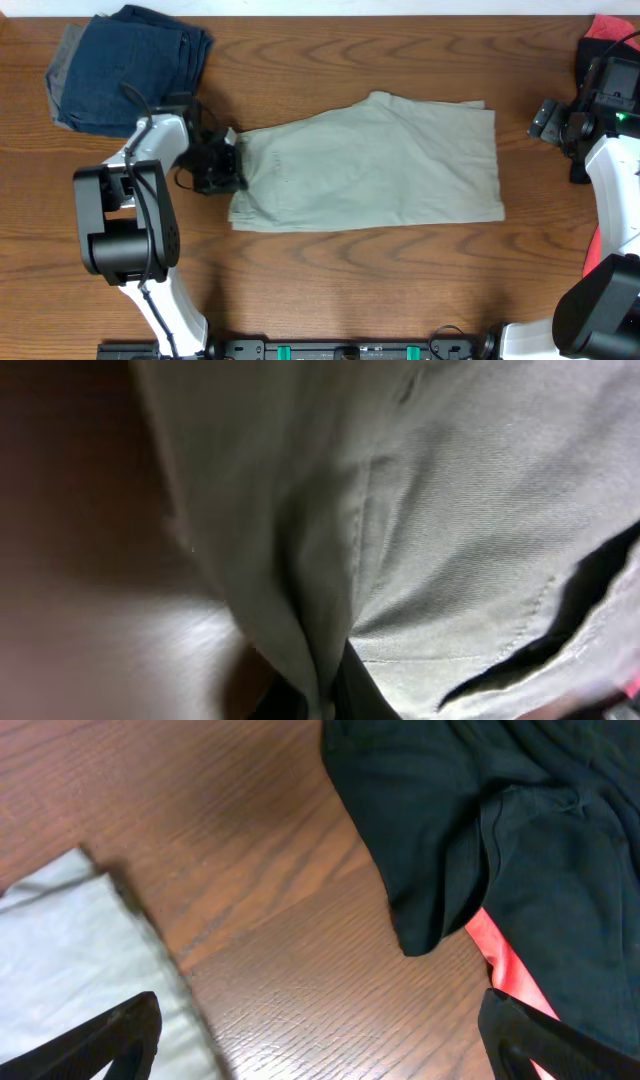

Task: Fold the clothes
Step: 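Grasp the left end of the pants with the left gripper and lift, then fold the held end rightward over the pants and lower it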

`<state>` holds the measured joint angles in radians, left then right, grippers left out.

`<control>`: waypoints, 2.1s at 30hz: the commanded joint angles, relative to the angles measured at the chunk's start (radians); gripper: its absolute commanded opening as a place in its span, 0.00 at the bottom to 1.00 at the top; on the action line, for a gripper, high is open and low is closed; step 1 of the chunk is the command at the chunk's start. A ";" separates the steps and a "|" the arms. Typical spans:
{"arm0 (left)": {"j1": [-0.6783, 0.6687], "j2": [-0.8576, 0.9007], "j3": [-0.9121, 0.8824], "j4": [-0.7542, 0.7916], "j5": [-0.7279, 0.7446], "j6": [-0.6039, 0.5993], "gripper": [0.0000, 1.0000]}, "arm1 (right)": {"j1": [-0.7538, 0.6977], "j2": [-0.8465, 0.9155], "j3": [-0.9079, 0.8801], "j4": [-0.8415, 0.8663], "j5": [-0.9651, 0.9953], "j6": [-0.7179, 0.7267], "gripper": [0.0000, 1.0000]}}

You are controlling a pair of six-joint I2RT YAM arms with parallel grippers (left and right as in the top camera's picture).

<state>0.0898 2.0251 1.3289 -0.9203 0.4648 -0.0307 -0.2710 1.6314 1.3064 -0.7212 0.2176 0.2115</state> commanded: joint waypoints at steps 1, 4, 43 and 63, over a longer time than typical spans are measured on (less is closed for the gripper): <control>0.023 -0.050 0.119 -0.088 -0.225 -0.057 0.06 | -0.010 -0.010 0.006 -0.001 0.011 -0.003 0.99; 0.022 -0.080 0.240 -0.229 -0.334 -0.058 0.06 | -0.010 -0.010 0.006 -0.001 0.011 -0.003 0.99; -0.514 -0.149 0.505 -0.398 -0.341 -0.145 0.06 | -0.010 -0.010 0.006 -0.001 0.011 -0.003 0.99; -0.552 -0.149 0.185 -0.038 -0.132 -0.149 0.06 | -0.008 -0.010 0.006 -0.002 0.011 -0.003 0.99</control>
<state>-0.4603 1.8774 1.5414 -0.9695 0.2893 -0.1650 -0.2710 1.6314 1.3064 -0.7212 0.2176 0.2115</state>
